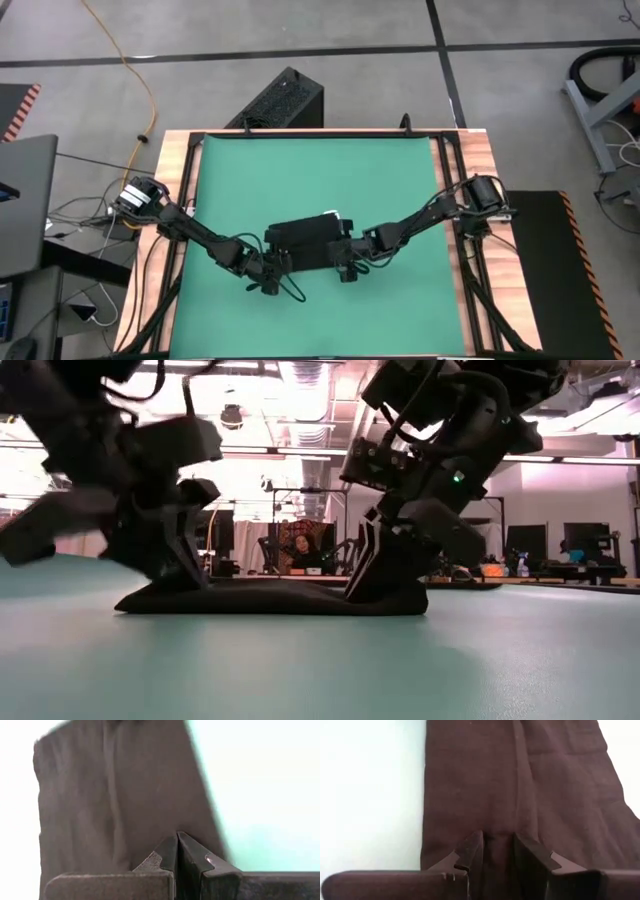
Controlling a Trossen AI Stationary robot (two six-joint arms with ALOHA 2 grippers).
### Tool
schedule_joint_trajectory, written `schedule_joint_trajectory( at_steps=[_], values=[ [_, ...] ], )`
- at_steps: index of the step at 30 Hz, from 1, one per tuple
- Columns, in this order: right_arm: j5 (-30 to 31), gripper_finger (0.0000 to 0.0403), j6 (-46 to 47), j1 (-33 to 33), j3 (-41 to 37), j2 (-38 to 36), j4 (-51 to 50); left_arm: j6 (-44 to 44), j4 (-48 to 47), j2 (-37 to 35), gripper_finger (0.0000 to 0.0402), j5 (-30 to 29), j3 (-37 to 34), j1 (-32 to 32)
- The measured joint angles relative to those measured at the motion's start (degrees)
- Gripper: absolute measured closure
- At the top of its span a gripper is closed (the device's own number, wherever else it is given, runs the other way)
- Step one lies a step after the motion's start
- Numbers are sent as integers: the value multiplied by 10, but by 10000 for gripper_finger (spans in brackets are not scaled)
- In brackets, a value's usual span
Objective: Roll towel into tight, uniform cylinder
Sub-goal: Roll the black towel
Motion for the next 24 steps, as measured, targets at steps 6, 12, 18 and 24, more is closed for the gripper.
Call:
schedule_joint_trajectory(
  at_steps=[6,12,18,24],
  values=[
    [0,270,4,-1,0,-1,-4,21,-3,-18,401,-41,42,-15],
    [-2,270,4,-1,0,0,-4,-34,72,-23,401,-142,-5,-25],
    [-3,270,4,-1,-1,1,-2,-56,273,15,401,-168,-103,-26],
    [-3,270,3,1,-1,1,3,-108,252,20,401,-175,-133,-26]
  ],
)
